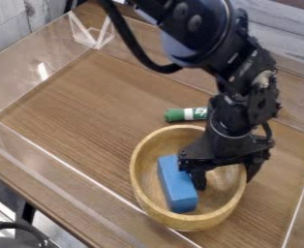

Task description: Put the blue block in the brown bowl

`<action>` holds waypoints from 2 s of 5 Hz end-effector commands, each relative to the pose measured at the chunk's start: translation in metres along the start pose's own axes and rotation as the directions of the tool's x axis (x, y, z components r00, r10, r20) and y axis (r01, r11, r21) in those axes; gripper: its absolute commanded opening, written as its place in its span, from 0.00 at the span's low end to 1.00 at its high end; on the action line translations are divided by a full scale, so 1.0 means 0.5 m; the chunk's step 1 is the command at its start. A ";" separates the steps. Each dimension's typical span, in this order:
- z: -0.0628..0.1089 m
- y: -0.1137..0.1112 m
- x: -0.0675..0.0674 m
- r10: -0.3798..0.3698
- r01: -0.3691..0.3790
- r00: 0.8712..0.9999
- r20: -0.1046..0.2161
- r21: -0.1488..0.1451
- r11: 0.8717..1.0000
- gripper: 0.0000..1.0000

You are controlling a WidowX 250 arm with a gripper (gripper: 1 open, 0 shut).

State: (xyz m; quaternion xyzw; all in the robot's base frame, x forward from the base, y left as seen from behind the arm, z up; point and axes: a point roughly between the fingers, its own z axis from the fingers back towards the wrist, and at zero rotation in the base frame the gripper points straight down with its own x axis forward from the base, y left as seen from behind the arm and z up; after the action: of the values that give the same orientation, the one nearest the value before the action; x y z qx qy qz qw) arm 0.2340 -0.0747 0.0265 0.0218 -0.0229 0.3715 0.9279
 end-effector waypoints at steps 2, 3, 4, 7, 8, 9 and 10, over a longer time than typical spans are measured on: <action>0.023 -0.009 0.014 0.008 -0.008 1.000 0.009 -0.032 0.999 0.00; 0.027 -0.012 0.012 0.001 -0.001 1.000 0.004 -0.036 0.999 0.00; 0.031 -0.016 0.010 -0.005 0.005 1.000 -0.001 -0.040 0.999 0.00; 0.042 -0.025 0.003 -0.023 0.022 1.000 -0.018 -0.053 0.998 0.00; 0.045 -0.029 0.000 -0.028 0.026 0.999 -0.024 -0.057 0.998 0.00; 0.049 -0.033 -0.002 -0.032 0.030 0.999 -0.030 -0.063 0.998 0.00; 0.052 -0.036 -0.005 -0.036 0.033 0.999 -0.036 -0.067 0.997 0.00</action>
State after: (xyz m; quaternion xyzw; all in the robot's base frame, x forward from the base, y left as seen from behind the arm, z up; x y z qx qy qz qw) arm 0.2362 -0.0852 0.0370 0.0062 0.0027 0.3554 0.9347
